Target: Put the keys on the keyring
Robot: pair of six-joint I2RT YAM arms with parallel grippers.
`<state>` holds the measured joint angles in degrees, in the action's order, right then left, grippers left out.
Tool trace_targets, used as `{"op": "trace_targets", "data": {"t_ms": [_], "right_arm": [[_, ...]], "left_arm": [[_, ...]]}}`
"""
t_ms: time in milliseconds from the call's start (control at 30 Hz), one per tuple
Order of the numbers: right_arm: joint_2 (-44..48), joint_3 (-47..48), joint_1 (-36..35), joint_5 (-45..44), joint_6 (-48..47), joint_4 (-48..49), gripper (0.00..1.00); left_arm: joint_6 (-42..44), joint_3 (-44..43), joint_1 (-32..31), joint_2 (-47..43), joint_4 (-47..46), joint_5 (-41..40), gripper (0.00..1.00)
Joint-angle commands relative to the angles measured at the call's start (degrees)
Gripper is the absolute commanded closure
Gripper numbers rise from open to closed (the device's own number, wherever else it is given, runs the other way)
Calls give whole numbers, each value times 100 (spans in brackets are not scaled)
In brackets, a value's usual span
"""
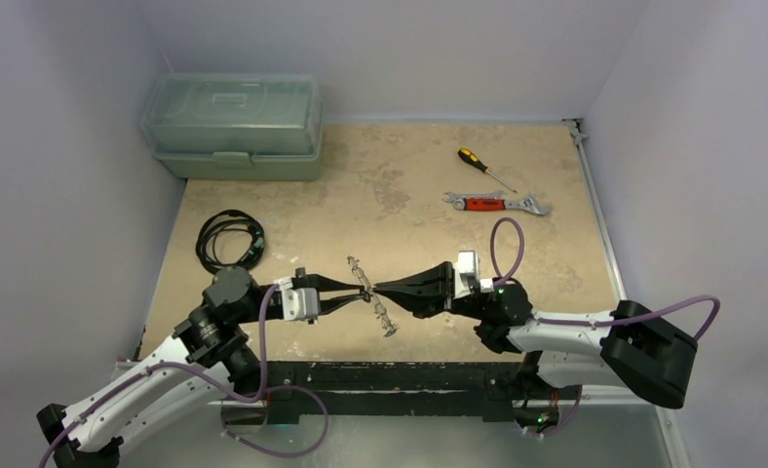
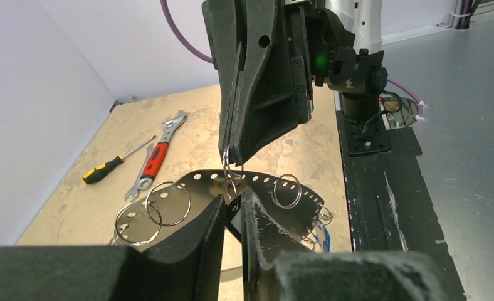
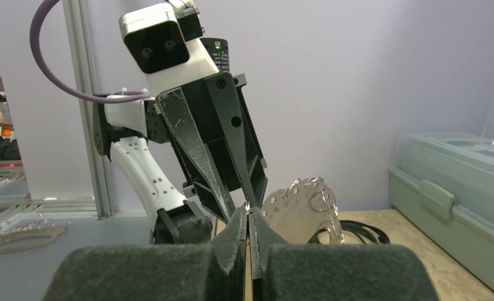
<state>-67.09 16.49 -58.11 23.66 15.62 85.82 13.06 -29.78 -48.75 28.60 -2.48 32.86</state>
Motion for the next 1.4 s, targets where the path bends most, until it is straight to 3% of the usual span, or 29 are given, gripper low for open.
{"op": "trace_targets", "data": {"t_ms": [0, 167, 933, 967, 1100, 1133, 1200, 1367], "right_arm": [[26, 91, -8, 65, 36, 1929, 100], [3, 117, -8, 79, 42, 1938, 100], [-155, 324, -16, -256, 152, 1948, 100], [-155, 320, -16, -257, 154, 1947, 100], [-134, 290, -16, -274, 139, 1947, 100], [-123, 281, -16, -274, 135, 1948, 100], [-104, 268, -16, -266, 128, 1952, 100], [-123, 283, -16, -246, 130, 1947, 100]], "left_arm": [[32, -231, 50, 44, -170, 133, 89], [28, -252, 52, 84, -164, 114, 100], [-141, -284, 54, 563, -130, 840, 100], [-139, -287, 63, 563, -130, 833, 95], [-269, -275, 59, 468, -188, 700, 50], [-300, -274, 59, 419, -199, 609, 46], [-322, -265, 63, 306, -210, 456, 44], [-512, -222, 67, 127, -396, 244, 51]]}}
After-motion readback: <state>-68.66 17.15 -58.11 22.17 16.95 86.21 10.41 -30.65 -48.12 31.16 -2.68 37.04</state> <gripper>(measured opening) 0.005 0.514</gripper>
